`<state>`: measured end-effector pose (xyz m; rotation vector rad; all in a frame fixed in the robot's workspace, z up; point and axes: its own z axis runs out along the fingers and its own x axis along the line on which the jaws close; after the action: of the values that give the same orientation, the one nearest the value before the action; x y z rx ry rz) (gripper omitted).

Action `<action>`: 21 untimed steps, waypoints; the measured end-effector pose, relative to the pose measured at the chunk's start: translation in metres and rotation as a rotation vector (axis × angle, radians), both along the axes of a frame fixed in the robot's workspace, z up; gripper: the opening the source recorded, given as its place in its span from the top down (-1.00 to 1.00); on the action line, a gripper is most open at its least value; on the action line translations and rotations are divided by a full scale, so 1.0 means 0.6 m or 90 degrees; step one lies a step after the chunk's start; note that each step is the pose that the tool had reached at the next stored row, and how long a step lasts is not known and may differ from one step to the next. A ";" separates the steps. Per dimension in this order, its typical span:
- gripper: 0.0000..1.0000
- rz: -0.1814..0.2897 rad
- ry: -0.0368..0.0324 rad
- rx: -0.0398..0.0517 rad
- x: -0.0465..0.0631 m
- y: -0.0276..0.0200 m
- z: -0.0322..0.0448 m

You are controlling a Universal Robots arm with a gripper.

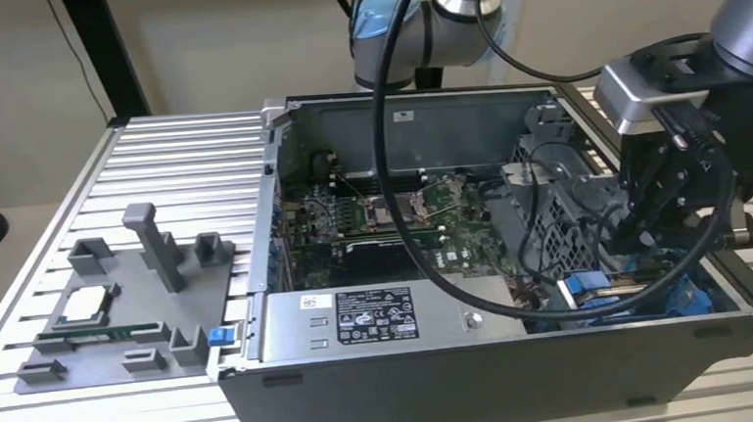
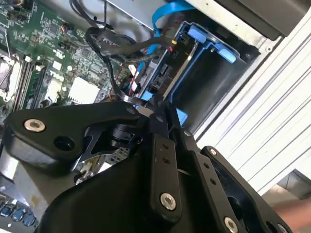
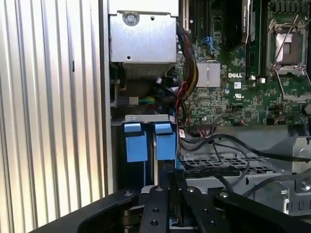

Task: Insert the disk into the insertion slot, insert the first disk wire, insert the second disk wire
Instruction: 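Insert the second disk wire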

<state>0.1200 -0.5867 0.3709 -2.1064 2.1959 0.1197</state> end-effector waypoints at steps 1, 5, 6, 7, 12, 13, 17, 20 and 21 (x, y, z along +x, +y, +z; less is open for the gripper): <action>1.00 0.000 -0.0034 -0.0009 0.000 0.0060 -0.001; 1.00 0.002 -0.0190 -0.0057 0.000 0.0239 -0.005; 1.00 0.003 -0.0216 -0.0062 0.000 0.0243 -0.006; 1.00 0.003 -0.0223 -0.0063 0.000 0.0243 -0.006; 1.00 0.003 -0.0248 -0.0063 0.000 0.0247 -0.006; 1.00 0.003 -0.0270 -0.0064 0.000 0.0253 -0.007; 1.00 0.003 -0.0426 -0.0063 0.000 0.0265 -0.011; 1.00 0.003 -0.0463 -0.0075 0.000 0.0259 -0.018; 1.00 0.003 -0.0465 -0.0083 0.000 0.0253 -0.019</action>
<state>0.1202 -0.5715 0.3593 -2.0877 2.1567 0.0282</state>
